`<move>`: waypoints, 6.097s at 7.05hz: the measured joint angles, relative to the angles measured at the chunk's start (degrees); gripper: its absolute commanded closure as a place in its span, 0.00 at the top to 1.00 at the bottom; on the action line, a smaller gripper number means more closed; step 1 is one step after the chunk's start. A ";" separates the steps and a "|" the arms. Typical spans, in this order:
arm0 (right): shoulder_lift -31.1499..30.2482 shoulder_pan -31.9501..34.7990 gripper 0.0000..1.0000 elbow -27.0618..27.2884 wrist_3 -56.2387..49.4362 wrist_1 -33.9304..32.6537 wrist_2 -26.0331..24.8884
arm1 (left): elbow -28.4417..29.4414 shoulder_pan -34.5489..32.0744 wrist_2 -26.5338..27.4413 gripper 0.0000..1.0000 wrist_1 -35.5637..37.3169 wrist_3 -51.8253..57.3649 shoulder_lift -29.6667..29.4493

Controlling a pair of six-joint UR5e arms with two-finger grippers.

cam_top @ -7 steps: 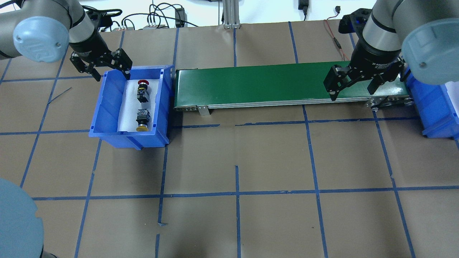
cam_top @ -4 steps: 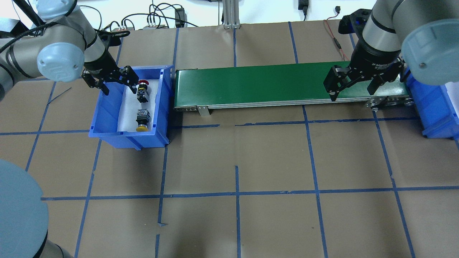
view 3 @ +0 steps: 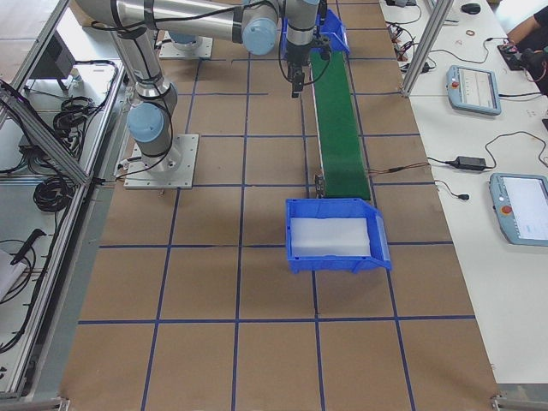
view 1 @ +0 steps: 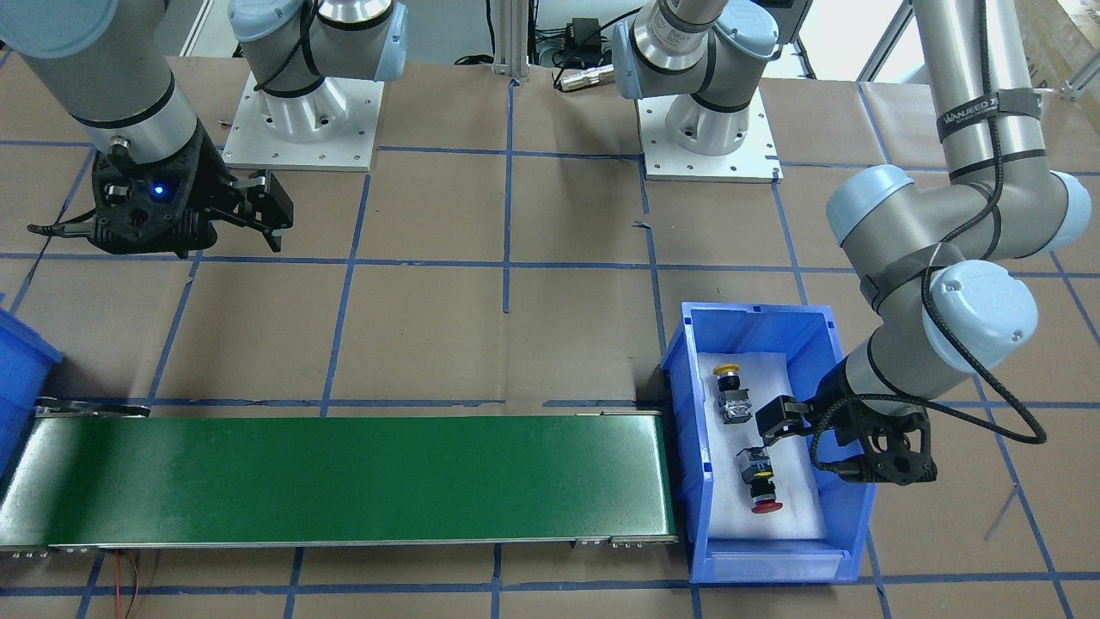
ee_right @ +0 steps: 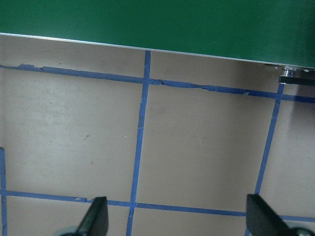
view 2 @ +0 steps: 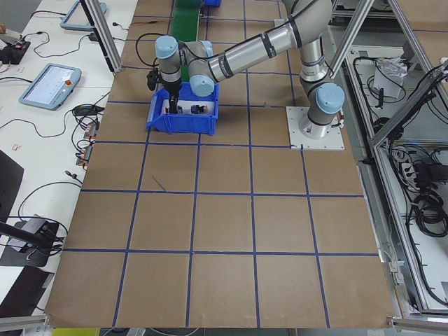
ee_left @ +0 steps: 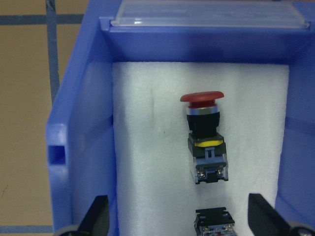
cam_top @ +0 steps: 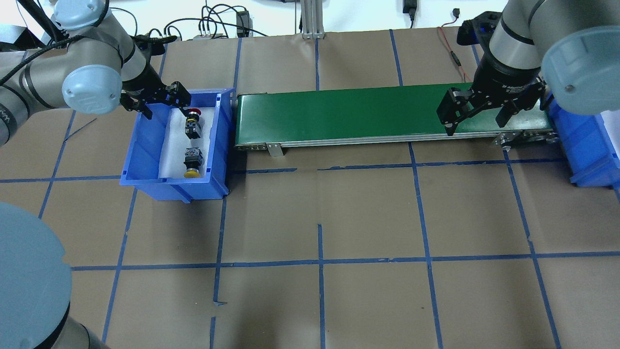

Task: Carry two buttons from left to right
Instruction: 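Lower the left gripper and grasp the red-capped button, then lift the red-capped button out of the bin toward the conveyor, then lower the red-capped button onto the green conveyor and open the left gripper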

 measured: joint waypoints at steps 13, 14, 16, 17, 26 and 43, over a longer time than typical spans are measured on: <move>0.09 -0.02 1.00 0.07 -0.24 0.09 -0.26 | 1.18 -2.26 -1.72 1.00 5.74 -6.91 -8.39; -0.01 -0.13 1.00 0.04 -0.57 0.15 -0.94 | 1.04 -2.21 -1.60 1.00 5.75 -7.14 -8.73; -0.31 -0.06 1.00 0.00 -1.18 0.21 -2.87 | 1.06 -2.17 -1.45 0.88 5.75 -7.33 -9.13; -0.26 -0.03 1.00 0.04 -1.40 0.19 -3.13 | 0.99 -2.21 -1.39 0.71 5.75 -7.70 -9.16; -0.05 -0.01 1.00 0.88 -1.71 0.15 -3.41 | 1.52 -2.34 -0.14 0.20 -2.57 -7.82 -2.85; 0.30 -0.27 1.00 1.39 -2.63 -0.29 -4.03 | 7.05 -18.25 -0.30 0.22 2.54 -24.41 -6.40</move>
